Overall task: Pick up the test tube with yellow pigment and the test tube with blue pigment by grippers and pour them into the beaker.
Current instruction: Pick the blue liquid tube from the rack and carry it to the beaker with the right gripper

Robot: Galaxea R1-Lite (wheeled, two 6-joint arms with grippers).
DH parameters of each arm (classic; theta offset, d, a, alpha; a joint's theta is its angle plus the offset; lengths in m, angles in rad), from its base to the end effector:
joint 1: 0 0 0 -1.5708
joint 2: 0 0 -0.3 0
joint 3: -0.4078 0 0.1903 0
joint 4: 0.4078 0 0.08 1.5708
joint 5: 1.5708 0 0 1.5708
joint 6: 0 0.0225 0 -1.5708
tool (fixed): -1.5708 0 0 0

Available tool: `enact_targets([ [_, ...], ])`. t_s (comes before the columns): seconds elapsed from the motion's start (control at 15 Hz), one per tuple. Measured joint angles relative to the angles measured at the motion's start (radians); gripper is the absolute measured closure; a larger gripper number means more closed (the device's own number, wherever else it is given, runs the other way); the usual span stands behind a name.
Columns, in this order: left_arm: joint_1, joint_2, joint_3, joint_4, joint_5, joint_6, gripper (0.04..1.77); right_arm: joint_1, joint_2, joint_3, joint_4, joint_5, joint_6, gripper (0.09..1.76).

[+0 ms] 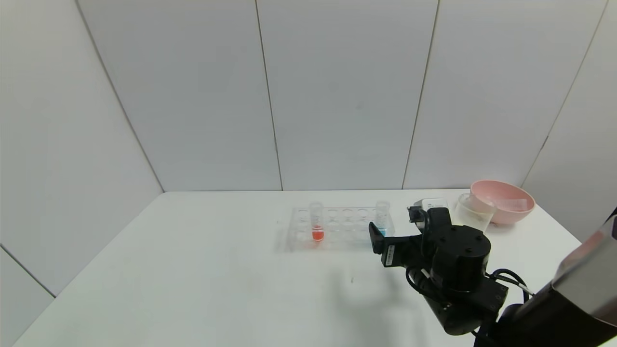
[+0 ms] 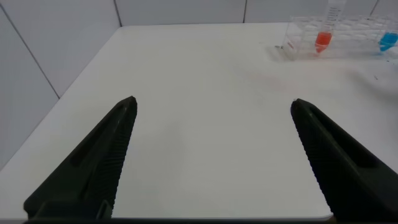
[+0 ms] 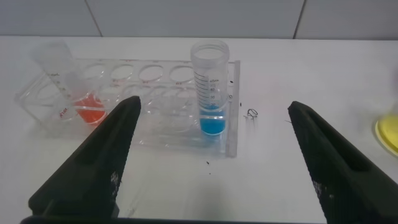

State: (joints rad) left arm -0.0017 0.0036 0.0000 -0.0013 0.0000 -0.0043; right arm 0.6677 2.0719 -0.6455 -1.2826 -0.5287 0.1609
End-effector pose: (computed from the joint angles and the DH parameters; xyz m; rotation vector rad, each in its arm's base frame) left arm -0.0225 0.0000 0.0757 -0.0043 0.0023 -0.0017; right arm 0.2759 0.2031 0.0869 0.0794 0.1297 0.1288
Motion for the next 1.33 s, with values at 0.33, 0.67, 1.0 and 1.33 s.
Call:
enact_targets([
  [0.33, 0.0, 0.0, 0.0, 0.0, 0.0, 0.0, 0.05, -0.034, 0.097, -0.144, 0.045, 0.009, -0.038, 0.15],
  [0.67, 0.0, 0.0, 0.0, 0.0, 0.0, 0.0, 0.05, -0.042, 0.147, -0.232, 0.084, 0.014, -0.038, 0.15],
  [1.0, 0.0, 0.0, 0.0, 0.0, 0.0, 0.0, 0.05, -0.058, 0.177, -0.278, 0.084, 0.017, -0.041, 0.52],
  [1.33, 0.0, 0.0, 0.0, 0.0, 0.0, 0.0, 0.05, -0.056, 0.184, -0.282, 0.081, 0.017, -0.043, 1.11],
])
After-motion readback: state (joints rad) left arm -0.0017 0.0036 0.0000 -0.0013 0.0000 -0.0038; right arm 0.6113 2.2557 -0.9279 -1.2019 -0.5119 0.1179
